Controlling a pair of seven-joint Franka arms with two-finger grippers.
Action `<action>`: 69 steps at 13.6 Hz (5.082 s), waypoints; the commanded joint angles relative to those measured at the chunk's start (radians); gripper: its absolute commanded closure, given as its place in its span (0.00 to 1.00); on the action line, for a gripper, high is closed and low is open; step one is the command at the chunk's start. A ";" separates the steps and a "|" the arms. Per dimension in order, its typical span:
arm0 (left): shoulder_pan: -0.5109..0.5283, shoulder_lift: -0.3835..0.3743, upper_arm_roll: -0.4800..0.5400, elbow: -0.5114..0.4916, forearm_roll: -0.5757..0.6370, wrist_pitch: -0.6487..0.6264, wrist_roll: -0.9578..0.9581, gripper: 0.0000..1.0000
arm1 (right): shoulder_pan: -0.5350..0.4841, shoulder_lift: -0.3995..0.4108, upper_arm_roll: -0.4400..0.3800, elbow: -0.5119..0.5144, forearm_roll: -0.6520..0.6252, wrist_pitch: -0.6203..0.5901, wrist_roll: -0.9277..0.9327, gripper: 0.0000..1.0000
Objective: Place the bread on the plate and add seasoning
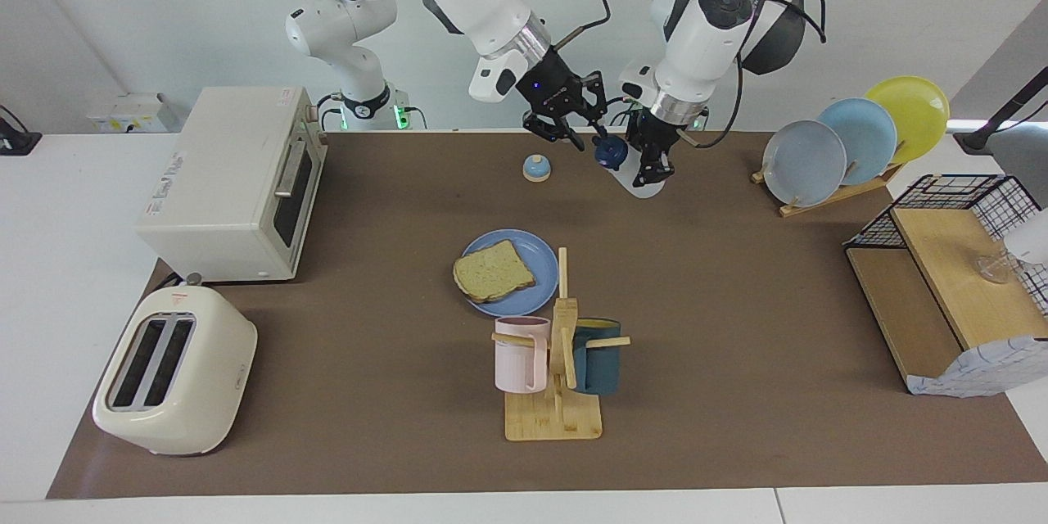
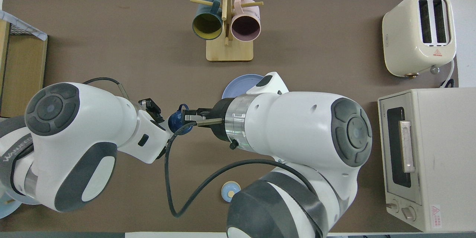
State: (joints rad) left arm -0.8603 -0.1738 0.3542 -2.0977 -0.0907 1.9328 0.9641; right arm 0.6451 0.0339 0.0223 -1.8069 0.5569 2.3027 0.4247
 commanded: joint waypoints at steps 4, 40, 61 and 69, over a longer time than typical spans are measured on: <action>-0.013 -0.033 0.005 -0.024 0.020 0.000 0.002 1.00 | 0.005 0.008 -0.001 0.017 -0.018 0.009 0.037 0.70; -0.014 -0.016 -0.052 -0.001 0.130 0.054 -0.122 1.00 | -0.280 -0.017 -0.018 0.068 -0.176 -0.343 -0.053 0.00; -0.239 0.703 -0.087 0.673 0.609 -0.463 -0.381 1.00 | -0.588 -0.026 -0.090 0.187 -0.552 -0.806 -0.451 0.00; -0.269 1.048 -0.005 1.025 0.716 -0.741 -0.381 1.00 | -0.587 -0.035 -0.125 0.172 -0.554 -0.753 -0.491 0.00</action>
State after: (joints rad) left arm -1.1044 0.6075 0.2719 -1.3616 0.6035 1.3421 0.5799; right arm 0.0683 0.0213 -0.1118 -1.6071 0.0135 1.5297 -0.0442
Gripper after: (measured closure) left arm 0.542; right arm 0.000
